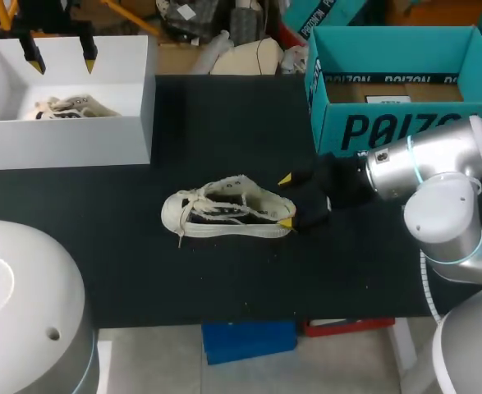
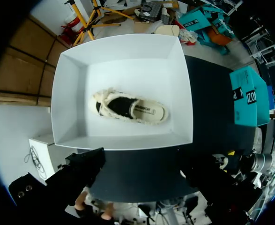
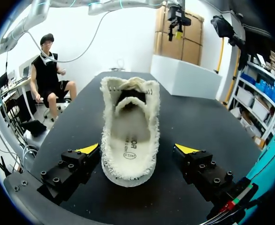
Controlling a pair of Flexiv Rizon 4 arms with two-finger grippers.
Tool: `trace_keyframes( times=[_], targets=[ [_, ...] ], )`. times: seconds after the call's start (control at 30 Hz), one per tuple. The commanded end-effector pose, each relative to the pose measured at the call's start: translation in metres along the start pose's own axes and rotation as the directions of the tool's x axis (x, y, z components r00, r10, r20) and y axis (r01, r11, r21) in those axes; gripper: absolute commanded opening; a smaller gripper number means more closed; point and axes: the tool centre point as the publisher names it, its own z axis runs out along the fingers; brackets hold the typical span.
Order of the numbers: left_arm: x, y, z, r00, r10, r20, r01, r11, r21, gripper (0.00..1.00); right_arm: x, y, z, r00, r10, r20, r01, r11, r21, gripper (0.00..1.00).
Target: Take the shoe out of the shoebox, open the shoe tongue, remove and reinsert the insole, then place the shoe into the shoebox
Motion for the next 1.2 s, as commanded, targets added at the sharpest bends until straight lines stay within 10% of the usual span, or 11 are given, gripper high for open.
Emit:
trace_keyframes(
  times=[0.03,0.77,0.8,0.87,1.2],
  targets=[
    [0.001,0.0,0.0,1.0,-0.002,0.003,0.002,1.0,-0.001,1.0,0.001,-0.004,0.012,1.0,0.007,0.001,-0.007,1.0,-0.011,1.0],
    [0.001,0.0,0.0,1.0,-0.002,0.003,0.002,1.0,-0.001,1.0,0.008,-0.016,0.024,0.999,0.05,-0.001,-0.05,0.998,-0.034,1.0],
    [0.001,0.0,0.0,1.0,-0.002,0.003,0.002,1.0,-0.001,1.0,0.008,-0.015,0.024,0.999,0.048,-0.001,-0.048,0.998,-0.028,0.42],
    [0.001,0.0,0.0,1.0,-0.002,0.003,0.002,1.0,-0.001,1.0,0.007,-0.015,0.024,0.999,0.051,-0.01,-0.052,0.998,-0.028,0.0],
    [0.013,-0.004,-0.019,1.0,0.009,-0.007,-0.009,1.0,-0.03,1.0,0.007,-0.015,0.024,0.999,0.051,-0.01,-0.052,0.998,-0.028,0.0]
  ],
)
